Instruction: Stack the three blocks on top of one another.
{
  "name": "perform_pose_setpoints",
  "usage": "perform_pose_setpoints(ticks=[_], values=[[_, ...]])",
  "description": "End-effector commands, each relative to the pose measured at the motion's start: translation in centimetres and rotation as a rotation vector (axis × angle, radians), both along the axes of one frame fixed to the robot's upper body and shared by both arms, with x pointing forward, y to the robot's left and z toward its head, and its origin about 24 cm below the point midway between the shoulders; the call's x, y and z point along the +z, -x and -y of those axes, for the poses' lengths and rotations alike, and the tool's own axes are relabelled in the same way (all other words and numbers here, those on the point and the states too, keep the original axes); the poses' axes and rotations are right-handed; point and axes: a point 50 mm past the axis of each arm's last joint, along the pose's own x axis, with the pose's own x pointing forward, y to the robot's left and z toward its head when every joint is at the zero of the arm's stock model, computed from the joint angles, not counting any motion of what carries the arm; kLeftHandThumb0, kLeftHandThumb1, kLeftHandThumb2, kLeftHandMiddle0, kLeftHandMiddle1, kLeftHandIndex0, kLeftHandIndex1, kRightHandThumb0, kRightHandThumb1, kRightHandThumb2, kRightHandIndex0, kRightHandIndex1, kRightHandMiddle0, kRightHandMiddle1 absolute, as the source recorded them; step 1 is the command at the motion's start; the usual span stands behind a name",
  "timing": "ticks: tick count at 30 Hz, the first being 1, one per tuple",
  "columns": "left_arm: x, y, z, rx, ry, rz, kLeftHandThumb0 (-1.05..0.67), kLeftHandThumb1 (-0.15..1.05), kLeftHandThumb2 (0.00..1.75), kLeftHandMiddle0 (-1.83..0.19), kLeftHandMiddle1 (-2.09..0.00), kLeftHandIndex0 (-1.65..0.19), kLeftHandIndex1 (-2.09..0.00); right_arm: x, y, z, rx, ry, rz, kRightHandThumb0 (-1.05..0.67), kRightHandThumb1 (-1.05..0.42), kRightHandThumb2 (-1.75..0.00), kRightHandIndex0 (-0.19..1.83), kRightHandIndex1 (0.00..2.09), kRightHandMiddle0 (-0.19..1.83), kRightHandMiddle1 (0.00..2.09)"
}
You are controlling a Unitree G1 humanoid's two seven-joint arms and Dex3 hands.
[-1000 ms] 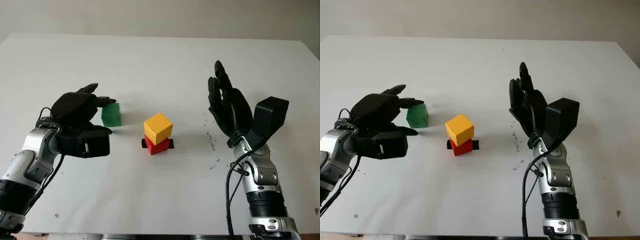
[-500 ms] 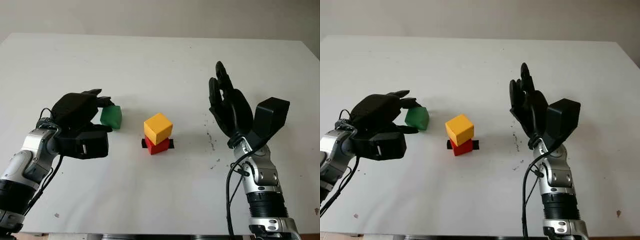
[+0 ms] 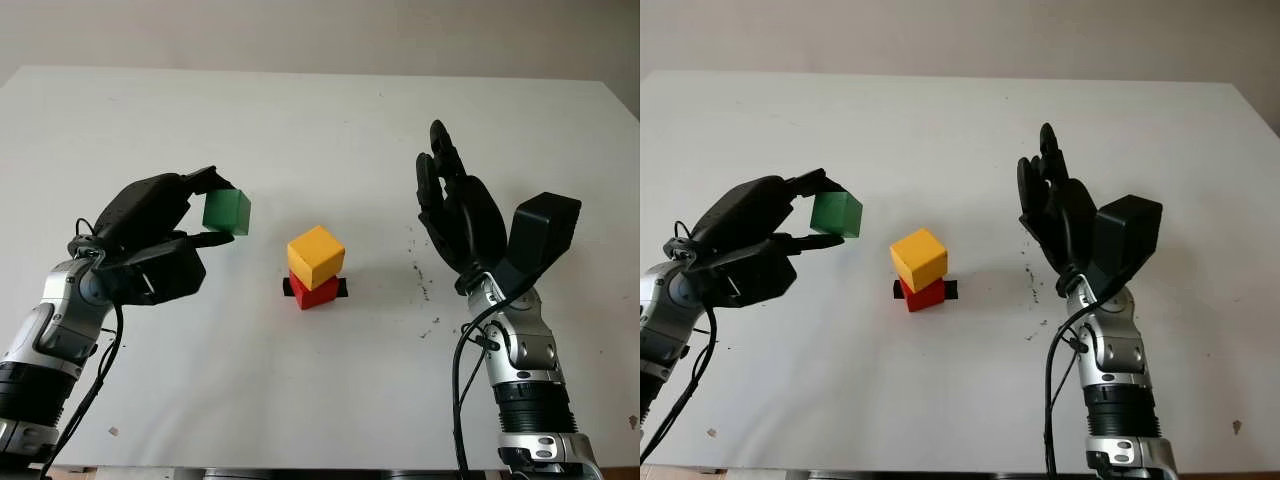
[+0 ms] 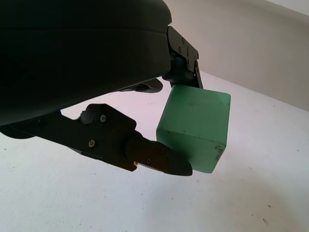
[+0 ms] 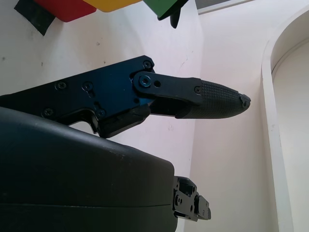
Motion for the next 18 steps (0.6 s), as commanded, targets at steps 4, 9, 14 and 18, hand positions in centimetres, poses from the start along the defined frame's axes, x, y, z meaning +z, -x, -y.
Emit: perform_pose_setpoints(ticks=[4, 9, 14, 18], values=[[0.3, 0.4, -0.4, -0.004, 0.065, 0.002, -0.32, 1.05, 0.19, -0.3, -0.05, -0.3, -1.32, 0.3, -0.2, 0.1, 0.003, 0.005, 0.015, -0.73, -1.05, -0.55, -0.19, 0.0, -0.19, 0.0], [0.5, 0.5, -0.4, -0.005, 0.156, -0.019, -0.31, 1.05, 0.19, -0.29, -0.05, -0.29, -1.38, 0.2, -0.1, 0.1, -0.003, 0.015, 0.016, -0.72, -1.05, -0.55, -0.19, 0.0, -0.19, 0.0], [1.2, 0.9, -0.2, -0.015, 0.178, -0.027, -0.33, 1.05, 0.22, -0.27, -0.05, -0.25, -1.46, 0.0, -0.1, 0.0, -0.003, 0.01, 0.01, -0.71, -1.05, -0.55, -0.19, 0.0, -0.19, 0.0], [2.6, 1.4, 0.1, -0.058, 0.143, -0.045, -0.35, 1.05, 0.23, -0.28, -0.05, -0.24, -1.48, 0.0, 0.0, -0.2, 0.01, -0.004, 0.005, -0.7, -1.05, -0.55, -0.19, 0.0, -0.19, 0.0]])
